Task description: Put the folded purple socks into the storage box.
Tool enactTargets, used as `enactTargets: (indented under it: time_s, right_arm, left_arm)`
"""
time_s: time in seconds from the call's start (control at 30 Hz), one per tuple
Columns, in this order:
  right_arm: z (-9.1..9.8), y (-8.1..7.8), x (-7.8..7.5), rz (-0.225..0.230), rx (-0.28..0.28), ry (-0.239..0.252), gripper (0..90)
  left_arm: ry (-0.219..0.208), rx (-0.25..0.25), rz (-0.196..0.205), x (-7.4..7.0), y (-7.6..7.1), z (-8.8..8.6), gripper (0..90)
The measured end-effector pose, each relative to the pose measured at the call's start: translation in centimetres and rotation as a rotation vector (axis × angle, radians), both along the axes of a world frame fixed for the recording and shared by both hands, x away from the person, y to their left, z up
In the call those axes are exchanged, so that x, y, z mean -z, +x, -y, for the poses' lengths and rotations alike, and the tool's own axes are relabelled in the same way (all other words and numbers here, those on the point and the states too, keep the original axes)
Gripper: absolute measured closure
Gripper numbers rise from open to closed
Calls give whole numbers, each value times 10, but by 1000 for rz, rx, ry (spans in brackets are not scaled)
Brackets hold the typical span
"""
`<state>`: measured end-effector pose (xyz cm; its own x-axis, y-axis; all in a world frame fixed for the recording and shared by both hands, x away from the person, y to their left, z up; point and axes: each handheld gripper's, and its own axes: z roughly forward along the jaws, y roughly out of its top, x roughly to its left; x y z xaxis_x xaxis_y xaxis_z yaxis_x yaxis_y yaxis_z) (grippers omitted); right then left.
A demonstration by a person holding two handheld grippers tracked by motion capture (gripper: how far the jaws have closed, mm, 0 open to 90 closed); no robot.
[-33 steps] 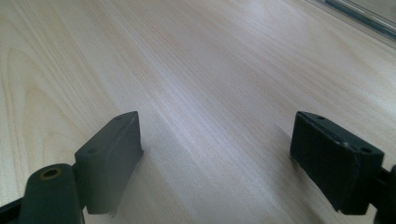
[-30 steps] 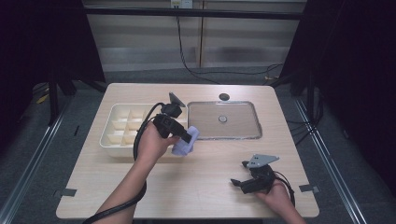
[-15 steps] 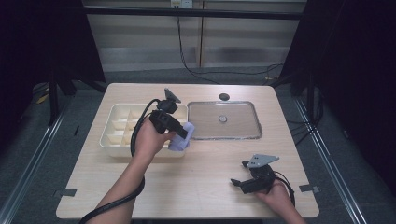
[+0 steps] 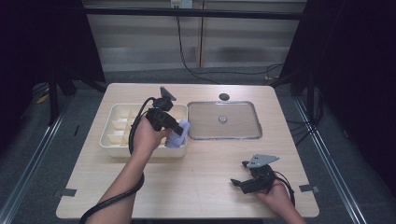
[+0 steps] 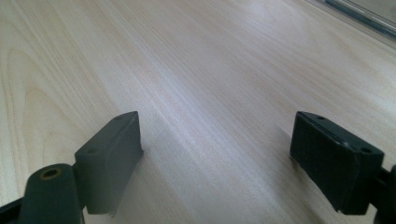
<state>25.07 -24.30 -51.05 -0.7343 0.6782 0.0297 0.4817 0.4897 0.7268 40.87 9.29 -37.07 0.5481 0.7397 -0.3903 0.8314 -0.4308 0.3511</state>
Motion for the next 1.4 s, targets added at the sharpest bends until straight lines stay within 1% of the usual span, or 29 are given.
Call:
enactTargets:
  time_s: [0.03,0.1,0.13,0.17,0.23,0.27,0.33,0.4,0.43,0.47,0.53,0.63,0.73,0.8,0.83,0.9,0.93,1.07,1.1,1.13,1.2,1.23,1.3,1.4]
  right_arm:
    - [0,0,0,0,0,0,161]
    - [0,0,0,0,0,0,161]
    - [0,0,0,0,0,0,161]
    - [0,0,0,0,0,0,161]
    - [0,0,0,0,0,0,161]
    - [0,0,0,0,0,0,161]
    - [0,0,0,0,0,0,161]
    - [0,0,0,-1,0,0,161]
    - [0,0,0,-1,0,0,161]
    - [0,0,0,-1,0,0,161]
    - [0,0,0,0,0,0,161]
    - [0,0,0,0,0,0,161]
    - [0,0,0,1,0,0,161]
    - [0,0,0,0,0,0,161]
    - [0,0,0,0,0,0,161]
    - [0,0,0,0,0,0,161]
    - [0,0,0,0,0,0,161]
    - [0,0,0,0,0,0,161]
    - [0,0,0,0,0,0,161]
    - [0,0,0,0,0,0,161]
    - [0,0,0,0,0,0,161]
    - [0,0,0,0,0,0,161]
    - [0,0,0,0,0,0,161]
    - [0,0,0,0,0,0,161]
  left_arm:
    - [7,-4,2,0,1,-1,733]
    - [9,-4,4,2,3,-3,733]
    - [11,-15,9,3,3,-3,733]
    - [12,-17,0,3,4,-3,733]
    - [16,-11,6,5,5,-3,733]
    - [12,-25,5,6,5,-2,734]
    - [18,-19,1,8,6,-3,734]
    - [23,-28,-4,11,8,-3,735]
    - [17,-35,-10,12,8,-3,735]
    - [25,-37,-9,14,8,-3,736]
    - [22,-41,-14,16,10,-3,737]
    - [28,-49,-12,19,11,-4,738]
    - [29,-69,-7,22,12,-3,739]
    - [30,-64,-8,23,13,-4,740]
    - [38,-63,-12,24,13,-5,741]
    - [38,-68,-10,26,13,-4,742]
    - [35,-69,-15,27,13,-4,743]
    - [47,-69,-18,32,14,-3,746]
    - [55,-63,-24,33,15,-3,747]
    - [53,-62,-25,34,15,-2,748]
    - [55,-68,-24,35,15,-1,749]
    - [52,-62,-28,36,15,0,750]
    - [62,-60,-29,37,15,0,753]
    - [66,-60,-31,38,15,1,758]
